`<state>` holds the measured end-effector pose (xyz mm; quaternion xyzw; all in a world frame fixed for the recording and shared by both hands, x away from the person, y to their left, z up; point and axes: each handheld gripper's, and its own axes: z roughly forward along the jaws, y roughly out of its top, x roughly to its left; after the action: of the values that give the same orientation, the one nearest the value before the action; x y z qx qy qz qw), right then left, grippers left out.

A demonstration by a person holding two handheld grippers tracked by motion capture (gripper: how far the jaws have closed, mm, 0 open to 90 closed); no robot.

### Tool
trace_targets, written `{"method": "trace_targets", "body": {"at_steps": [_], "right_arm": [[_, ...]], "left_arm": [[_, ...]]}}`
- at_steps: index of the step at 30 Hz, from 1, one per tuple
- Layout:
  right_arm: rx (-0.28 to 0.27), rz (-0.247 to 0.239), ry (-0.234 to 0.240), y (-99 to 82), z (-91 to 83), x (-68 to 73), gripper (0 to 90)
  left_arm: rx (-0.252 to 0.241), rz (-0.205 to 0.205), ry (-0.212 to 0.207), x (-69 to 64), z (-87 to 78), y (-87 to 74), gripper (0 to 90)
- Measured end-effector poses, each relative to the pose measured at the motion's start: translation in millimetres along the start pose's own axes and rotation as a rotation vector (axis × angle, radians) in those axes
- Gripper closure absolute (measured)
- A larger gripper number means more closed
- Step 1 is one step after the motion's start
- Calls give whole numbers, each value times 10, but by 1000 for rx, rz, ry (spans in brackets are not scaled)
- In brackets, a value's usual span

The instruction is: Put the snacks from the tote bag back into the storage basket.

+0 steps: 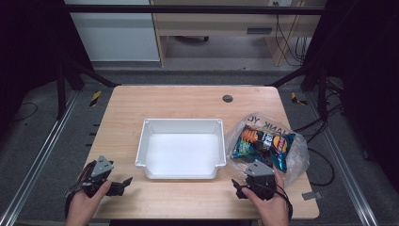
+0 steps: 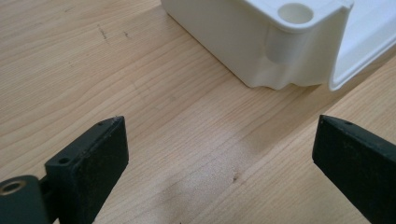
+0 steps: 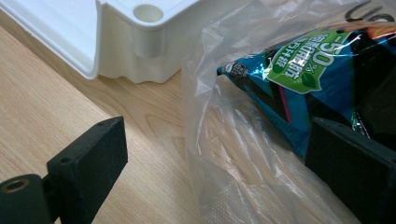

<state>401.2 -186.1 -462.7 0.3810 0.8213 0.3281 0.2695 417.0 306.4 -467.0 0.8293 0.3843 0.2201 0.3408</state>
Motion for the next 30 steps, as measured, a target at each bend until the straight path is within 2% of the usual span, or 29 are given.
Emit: {"method": "trace_targets", "body": {"at_steps": [4, 9, 13, 14, 16, 20, 21, 25, 30], "right_arm": [[-7, 3, -8, -4, -13, -1, 71], [-26, -4, -48, 7, -44, -16, 86], [-42, 18, -84, 12, -82, -31, 108], [-37, 45, -95, 6, -104, -62, 124], [-35, 60, -106, 10, -123, -100, 127], [-37, 66, -131, 45, -169, -192, 121], [-27, 73, -144, 70, -210, -254, 111], [-30, 104, -125, 62, -240, -297, 86], [-30, 99, -120, 45, -278, -352, 79]], "left_arm": [[3, 0, 2, -11, 0, 8, 31], [13, -5, 15, 11, -24, -1, 34], [13, -18, 32, 33, -41, -23, 37], [15, -24, 41, 46, -55, -31, 38], [9, -29, 49, 59, -69, -34, 38], [-14, -38, 67, 81, -101, -28, 39], [-27, -42, 76, 92, -113, -26, 39], [-38, -47, 75, 95, -129, -34, 39], [-47, -36, 92, 99, -143, -49, 37]]}}
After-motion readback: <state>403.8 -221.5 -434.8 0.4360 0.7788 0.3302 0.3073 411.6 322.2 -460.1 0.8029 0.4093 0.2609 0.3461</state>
